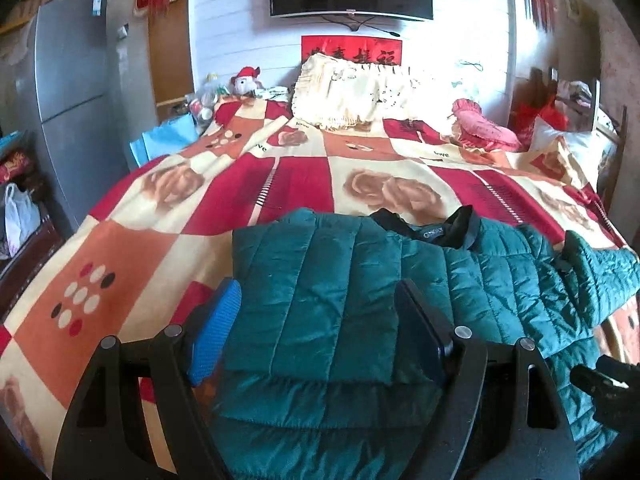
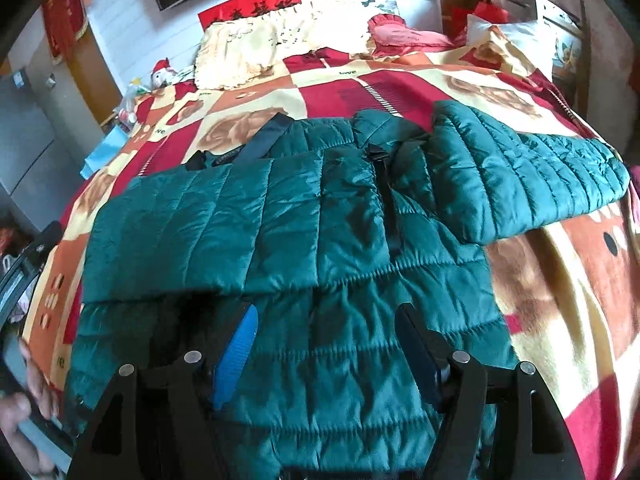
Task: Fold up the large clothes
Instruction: 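Move the right tool toward the other sleeve of the jacket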
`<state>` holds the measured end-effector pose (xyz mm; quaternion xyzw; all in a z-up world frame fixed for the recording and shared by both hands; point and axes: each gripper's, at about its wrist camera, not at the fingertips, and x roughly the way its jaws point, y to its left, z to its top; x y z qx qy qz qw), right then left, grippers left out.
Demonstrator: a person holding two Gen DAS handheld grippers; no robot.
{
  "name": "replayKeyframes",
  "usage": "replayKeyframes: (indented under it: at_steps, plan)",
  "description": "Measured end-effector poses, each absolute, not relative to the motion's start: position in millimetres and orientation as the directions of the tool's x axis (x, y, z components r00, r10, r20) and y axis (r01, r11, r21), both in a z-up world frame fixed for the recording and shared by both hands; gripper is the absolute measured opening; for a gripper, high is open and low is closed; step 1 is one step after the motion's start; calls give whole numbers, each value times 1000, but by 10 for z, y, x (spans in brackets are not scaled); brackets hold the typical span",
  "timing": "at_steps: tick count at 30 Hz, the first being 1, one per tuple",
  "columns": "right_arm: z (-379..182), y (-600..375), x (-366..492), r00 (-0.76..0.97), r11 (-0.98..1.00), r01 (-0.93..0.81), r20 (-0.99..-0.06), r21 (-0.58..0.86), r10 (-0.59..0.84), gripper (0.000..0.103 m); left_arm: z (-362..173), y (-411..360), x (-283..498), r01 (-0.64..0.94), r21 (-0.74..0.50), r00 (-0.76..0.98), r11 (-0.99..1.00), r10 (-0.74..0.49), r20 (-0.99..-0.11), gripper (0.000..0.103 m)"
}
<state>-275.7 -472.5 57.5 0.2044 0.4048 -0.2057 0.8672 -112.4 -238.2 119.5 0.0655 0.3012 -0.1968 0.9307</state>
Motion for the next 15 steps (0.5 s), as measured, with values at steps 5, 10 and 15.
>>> replayKeyframes:
  at_steps: [5,10,15]
  plan:
    - [692,-4719,-2915,594,840,518,-774,163,-217,69,1281,-2382,-1317,434,-1,729,901,-352,-587,80]
    - [785,-4751,-3026,586,847,522,-764,102,-269,69,1318,-2459,-1552,471,-3,709,882,-380,-594,80]
    - [826,-4803,-3109,585,843,531,-758,88,-290,69,1278,-2586,-1746,502,-29,674,865,-411,-614,80]
